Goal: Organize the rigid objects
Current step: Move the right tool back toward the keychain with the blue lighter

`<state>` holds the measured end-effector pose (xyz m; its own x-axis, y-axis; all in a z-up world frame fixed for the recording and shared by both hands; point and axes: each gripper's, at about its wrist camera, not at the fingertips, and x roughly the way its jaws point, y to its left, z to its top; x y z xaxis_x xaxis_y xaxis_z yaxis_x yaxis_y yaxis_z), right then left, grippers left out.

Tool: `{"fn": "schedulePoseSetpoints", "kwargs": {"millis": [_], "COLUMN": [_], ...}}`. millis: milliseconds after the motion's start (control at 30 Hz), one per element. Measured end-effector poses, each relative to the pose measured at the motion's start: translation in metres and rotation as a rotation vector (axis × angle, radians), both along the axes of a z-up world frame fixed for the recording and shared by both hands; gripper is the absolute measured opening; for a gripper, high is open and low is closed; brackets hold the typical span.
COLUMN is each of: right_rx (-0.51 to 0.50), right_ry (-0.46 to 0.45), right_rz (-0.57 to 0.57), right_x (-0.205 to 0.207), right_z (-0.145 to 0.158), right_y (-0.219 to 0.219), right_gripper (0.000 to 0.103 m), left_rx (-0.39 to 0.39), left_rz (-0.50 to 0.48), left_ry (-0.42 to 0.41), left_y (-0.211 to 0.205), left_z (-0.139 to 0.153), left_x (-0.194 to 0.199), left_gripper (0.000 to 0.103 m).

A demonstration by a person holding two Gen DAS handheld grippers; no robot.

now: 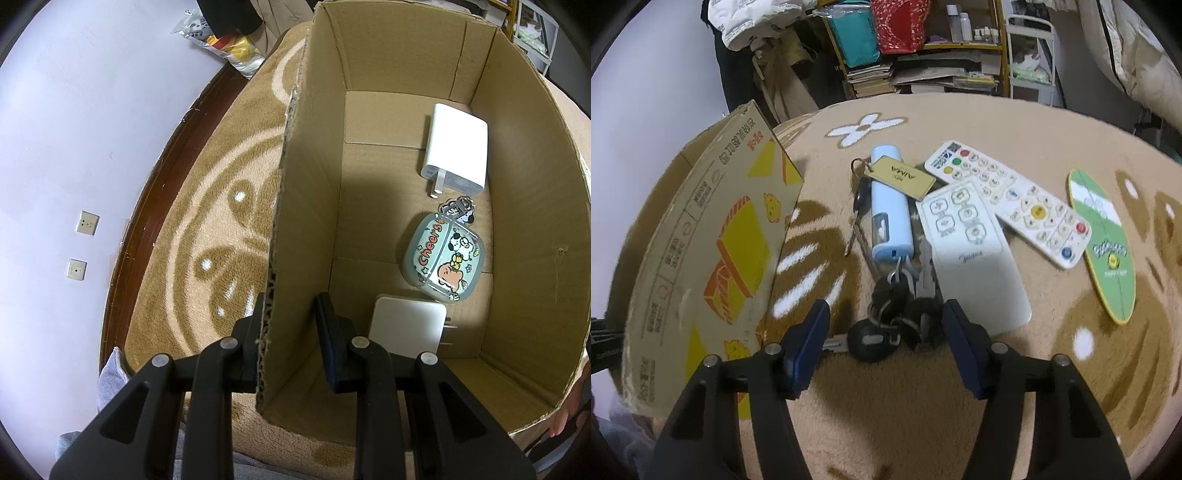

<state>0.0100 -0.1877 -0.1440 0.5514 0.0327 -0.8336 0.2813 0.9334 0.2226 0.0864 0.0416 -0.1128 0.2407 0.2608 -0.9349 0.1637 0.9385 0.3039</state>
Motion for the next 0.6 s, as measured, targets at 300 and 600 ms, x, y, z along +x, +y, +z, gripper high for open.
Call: {"fn": "schedulePoseSetpoints", "kwargs": {"millis": [300,600], "right_rx": [-0.007,0.008], "right_ry": [0.007,0.030], "right_rz": [0.010,-0.010], "right_x": [0.011,0.017], "right_z": [-0.003,-0.010], "right_y": [0.003,-0.002], "right_gripper": [0.059,0.060], "left_rx": [0.000,0.002], "left_rz": [0.000,-0.001], "left_ry": [0.000,0.000], "left_y": [0.000,0.001], "left_z": [0.000,0.000], "left_x": [0.000,0.000], "left_gripper": [0.024,0.024]}}
